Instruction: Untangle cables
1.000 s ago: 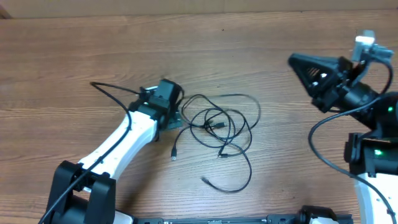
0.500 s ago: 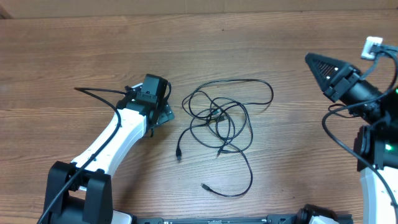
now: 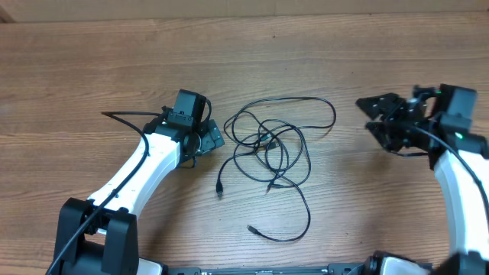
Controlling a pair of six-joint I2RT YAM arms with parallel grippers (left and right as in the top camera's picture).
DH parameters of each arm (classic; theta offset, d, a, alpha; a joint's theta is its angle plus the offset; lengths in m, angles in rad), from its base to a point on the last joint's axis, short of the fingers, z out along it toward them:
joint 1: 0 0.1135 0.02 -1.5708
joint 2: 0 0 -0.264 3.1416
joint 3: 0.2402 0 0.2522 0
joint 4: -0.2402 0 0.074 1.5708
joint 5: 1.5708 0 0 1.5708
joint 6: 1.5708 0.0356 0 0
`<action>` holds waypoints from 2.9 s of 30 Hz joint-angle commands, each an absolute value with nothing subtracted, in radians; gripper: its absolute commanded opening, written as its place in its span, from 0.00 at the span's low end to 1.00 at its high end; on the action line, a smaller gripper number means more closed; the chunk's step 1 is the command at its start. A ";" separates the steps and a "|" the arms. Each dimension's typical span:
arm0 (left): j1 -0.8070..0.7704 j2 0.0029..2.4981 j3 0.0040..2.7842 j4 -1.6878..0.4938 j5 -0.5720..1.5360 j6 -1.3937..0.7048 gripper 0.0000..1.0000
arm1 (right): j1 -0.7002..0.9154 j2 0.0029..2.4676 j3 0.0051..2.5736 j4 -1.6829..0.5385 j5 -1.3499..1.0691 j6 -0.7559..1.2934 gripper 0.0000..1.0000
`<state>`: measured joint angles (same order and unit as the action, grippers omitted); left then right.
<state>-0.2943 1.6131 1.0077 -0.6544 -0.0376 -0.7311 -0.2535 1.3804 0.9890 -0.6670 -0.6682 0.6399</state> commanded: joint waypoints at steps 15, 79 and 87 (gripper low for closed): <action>-0.297 1.608 1.016 -0.653 -0.026 -0.741 1.00 | -0.003 1.668 0.974 -0.530 -0.399 1.030 0.87; -0.416 1.610 1.016 -0.424 0.267 -0.934 1.00 | 0.139 1.127 1.056 -0.195 -0.742 0.371 0.04; -0.519 1.610 1.016 -0.364 0.095 -0.947 1.00 | 0.138 1.098 1.056 -0.156 -0.879 0.253 0.04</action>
